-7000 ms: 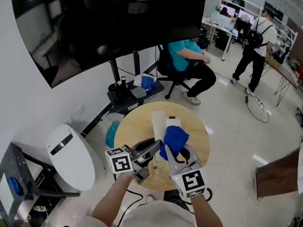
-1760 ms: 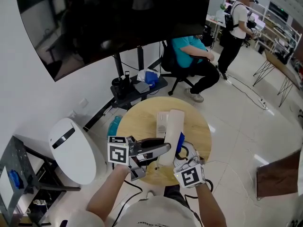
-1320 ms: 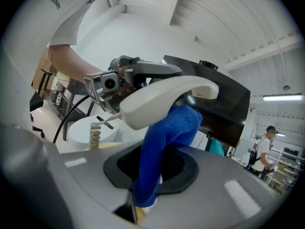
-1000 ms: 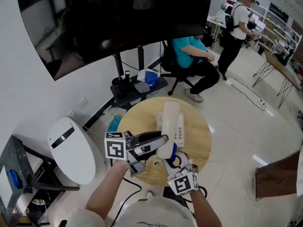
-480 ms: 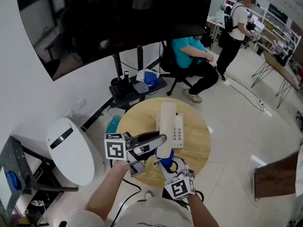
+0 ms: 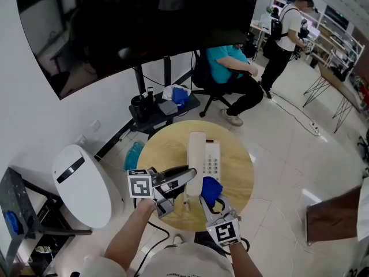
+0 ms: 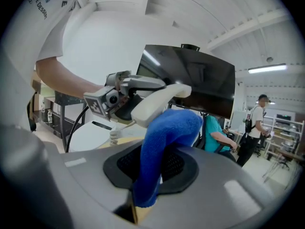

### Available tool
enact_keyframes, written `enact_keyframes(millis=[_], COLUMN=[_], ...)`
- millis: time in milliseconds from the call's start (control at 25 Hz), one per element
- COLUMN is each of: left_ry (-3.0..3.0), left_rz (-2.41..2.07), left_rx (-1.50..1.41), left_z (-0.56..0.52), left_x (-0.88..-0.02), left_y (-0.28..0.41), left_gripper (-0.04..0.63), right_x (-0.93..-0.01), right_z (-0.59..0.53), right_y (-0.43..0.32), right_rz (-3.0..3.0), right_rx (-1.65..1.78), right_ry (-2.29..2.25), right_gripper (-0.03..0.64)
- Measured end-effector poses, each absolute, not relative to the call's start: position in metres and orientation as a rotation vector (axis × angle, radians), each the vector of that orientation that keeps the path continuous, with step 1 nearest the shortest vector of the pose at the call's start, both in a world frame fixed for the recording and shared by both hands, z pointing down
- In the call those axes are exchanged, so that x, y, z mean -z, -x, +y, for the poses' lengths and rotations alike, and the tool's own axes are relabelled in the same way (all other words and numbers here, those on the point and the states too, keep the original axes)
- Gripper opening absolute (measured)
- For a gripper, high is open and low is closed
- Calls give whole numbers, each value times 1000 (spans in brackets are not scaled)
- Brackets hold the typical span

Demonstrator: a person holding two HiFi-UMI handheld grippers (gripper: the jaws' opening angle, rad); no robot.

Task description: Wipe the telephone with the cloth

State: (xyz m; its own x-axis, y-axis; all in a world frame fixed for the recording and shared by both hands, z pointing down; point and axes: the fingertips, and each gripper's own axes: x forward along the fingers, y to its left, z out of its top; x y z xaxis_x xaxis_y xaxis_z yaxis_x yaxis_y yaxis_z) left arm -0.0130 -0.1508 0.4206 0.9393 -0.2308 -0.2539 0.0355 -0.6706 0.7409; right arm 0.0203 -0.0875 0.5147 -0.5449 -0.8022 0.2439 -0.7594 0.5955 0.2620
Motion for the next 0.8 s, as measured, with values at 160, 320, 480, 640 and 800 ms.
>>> enact_keyframes(millis=[160, 320, 480, 640, 800], left_ry=[-2253, -2197, -2149, -2088, -2003], left_rz=[-164, -208, -238, -278, -291], left_rx=[384, 367, 341, 336, 324], left_z=[-157, -171, -185, -200, -211], left_x=[-443, -471, -503, -531, -560], left_y=[11, 9, 5, 4, 3], left_gripper=[80, 80, 80, 80, 80], right_x=[-501, -487, -475, -466, -458], right_z=[-90, -98, -102, -105, -112], right_y=[-36, -46, -54, -58, -56], right_rz=[-2484, -2462, -2491, -2514, -2499], right_rx=[161, 88, 54, 75, 81], right_ry=[-1341, -1420, -1471, -1476, -1454], right_gripper=[61, 61, 61, 61, 61])
